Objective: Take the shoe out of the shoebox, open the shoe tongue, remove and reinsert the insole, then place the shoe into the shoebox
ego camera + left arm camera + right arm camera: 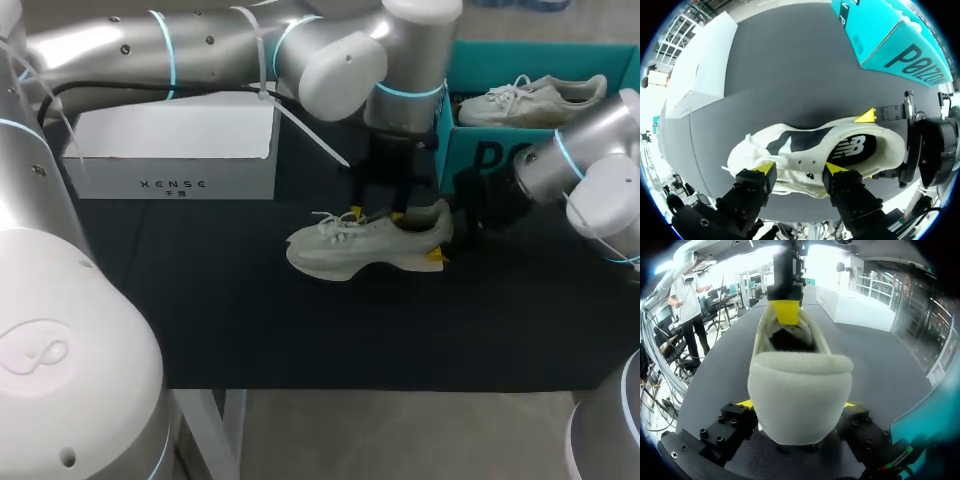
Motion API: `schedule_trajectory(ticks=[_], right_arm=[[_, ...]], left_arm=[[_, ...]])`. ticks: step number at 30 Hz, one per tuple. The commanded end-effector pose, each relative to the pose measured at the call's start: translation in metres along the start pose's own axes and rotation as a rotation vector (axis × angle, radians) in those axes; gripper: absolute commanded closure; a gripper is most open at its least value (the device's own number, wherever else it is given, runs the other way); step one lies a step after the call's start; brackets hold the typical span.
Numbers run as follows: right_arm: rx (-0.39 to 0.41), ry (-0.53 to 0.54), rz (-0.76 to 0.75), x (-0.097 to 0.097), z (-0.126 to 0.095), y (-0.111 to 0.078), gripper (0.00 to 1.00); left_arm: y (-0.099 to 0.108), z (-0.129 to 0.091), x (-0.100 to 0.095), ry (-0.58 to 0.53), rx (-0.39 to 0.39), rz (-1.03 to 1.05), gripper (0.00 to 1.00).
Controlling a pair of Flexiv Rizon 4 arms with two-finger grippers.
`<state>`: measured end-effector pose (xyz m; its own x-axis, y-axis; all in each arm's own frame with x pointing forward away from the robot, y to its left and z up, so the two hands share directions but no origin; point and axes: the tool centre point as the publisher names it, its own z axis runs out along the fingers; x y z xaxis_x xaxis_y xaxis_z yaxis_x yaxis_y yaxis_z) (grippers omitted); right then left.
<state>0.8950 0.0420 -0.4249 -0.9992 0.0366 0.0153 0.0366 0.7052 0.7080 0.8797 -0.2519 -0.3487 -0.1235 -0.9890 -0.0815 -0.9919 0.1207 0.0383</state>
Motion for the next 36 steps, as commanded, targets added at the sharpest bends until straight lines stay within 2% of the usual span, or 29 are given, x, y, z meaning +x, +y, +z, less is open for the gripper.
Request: schedule_trajectory(ticks=[1,4,10,14,17,24,30,32,36], right_arm=[[0.004,0.000,0.001,-0.001,0.009,-0.006,1.00],[0.004,0.000,0.001,-0.001,0.009,-0.006,1.00],[0.004,0.000,0.001,-0.001,0.009,-0.006,1.00],[0.004,0.000,0.001,-0.001,0.009,-0.006,1.00],[0.004,0.000,0.001,-0.001,0.009,-0.006,1.00],[0.004,0.000,0.001,-0.001,0.009,-0.006,1.00],[0.004,0.000,0.001,-0.001,0.009,-0.006,1.00],[0.004,0.000,0.001,-0.001,0.009,-0.006,1.00],[0.004,0.000,0.001,-0.001,0.009,-0.006,1.00]], left_arm=[[0.007,-0.010,-0.010,0.013,0.021,-0.004,1.00],[0.006,-0.009,-0.010,0.022,0.017,-0.012,1.00],[0.006,-0.010,-0.008,0.108,-0.001,-0.016,1.00],[0.006,-0.008,-0.008,0.222,-0.046,-0.014,1.00],[0.010,-0.013,-0.019,0.315,-0.067,-0.028,1.00],[0.030,-0.045,-0.056,0.511,-0.056,-0.031,1.00],[0.047,-0.054,-0.082,0.507,-0.017,-0.019,1.00],[0.051,-0.048,-0.091,0.463,-0.003,-0.030,1.00],[0.054,-0.029,-0.105,0.437,-0.034,-0.048,1.00]])
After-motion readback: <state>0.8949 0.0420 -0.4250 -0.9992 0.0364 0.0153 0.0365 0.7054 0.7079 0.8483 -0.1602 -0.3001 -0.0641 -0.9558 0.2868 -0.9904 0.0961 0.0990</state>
